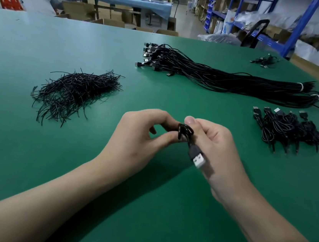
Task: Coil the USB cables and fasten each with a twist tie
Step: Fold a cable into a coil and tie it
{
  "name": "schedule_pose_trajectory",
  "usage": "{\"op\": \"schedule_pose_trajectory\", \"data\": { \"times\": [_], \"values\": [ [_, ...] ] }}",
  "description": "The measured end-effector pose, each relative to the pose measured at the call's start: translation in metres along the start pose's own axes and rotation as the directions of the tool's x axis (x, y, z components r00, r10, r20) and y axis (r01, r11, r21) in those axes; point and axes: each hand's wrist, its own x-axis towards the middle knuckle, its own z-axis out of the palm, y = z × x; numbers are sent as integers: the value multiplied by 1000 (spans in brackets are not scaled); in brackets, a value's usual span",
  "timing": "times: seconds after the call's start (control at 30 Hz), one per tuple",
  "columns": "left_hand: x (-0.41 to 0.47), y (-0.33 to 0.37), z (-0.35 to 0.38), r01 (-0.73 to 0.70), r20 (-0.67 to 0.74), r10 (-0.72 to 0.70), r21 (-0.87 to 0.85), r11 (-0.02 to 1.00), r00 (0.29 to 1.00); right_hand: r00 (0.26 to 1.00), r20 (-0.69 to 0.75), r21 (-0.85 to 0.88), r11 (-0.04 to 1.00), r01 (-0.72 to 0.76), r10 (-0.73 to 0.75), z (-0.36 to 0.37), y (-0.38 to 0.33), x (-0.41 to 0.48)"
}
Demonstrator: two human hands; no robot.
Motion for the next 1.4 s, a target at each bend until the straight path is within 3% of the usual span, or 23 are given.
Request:
{"op": "schedule_pose_trajectory", "data": {
  "times": [0.13,0.27,0.53,0.67,0.7,0.77,0.87,0.93,0.97,1.03,1.13,1.27,1.4],
  "values": [
    [2,-1,2,168,106,-151,-184,968,983,984,-20,-215,962,169,-177,-3,-5,-2],
    [3,2,2,281,279,-167,-444,850,946,962,-28,-256,932,257,-273,-7,-6,-3],
    [5,9,-1,614,585,-215,-664,427,782,926,22,-365,860,357,-376,-13,-5,-3],
    [7,6,-1,728,700,-205,-639,248,684,868,67,-550,707,444,-492,-15,-10,-4],
    [7,5,-1,733,705,-206,-631,253,678,867,70,-558,701,444,-494,-15,-9,-3],
    [6,4,1,695,655,-247,-621,362,714,906,40,-450,802,393,-422,-13,-4,-1],
    [3,0,6,476,345,-332,-551,686,878,980,-32,-148,971,188,-195,-10,3,3],
    [2,-3,6,230,72,-218,-308,923,973,995,-73,-2,998,64,-64,-8,5,5],
    [1,-4,5,110,4,-111,-144,983,994,997,-80,62,998,9,-4,-7,6,6],
    [2,-3,1,-72,-29,74,71,995,997,995,-49,176,981,-77,87,-5,7,5],
    [2,-1,-1,-132,-34,136,102,986,990,992,11,207,970,-126,127,0,5,3],
    [1,1,0,43,12,-43,-25,999,999,1000,-4,35,999,9,-8,0,2,1],
    [1,8,2,180,132,-142,-348,920,981,972,-40,-118,967,224,-230,-1,-5,-2]
  ]
}}
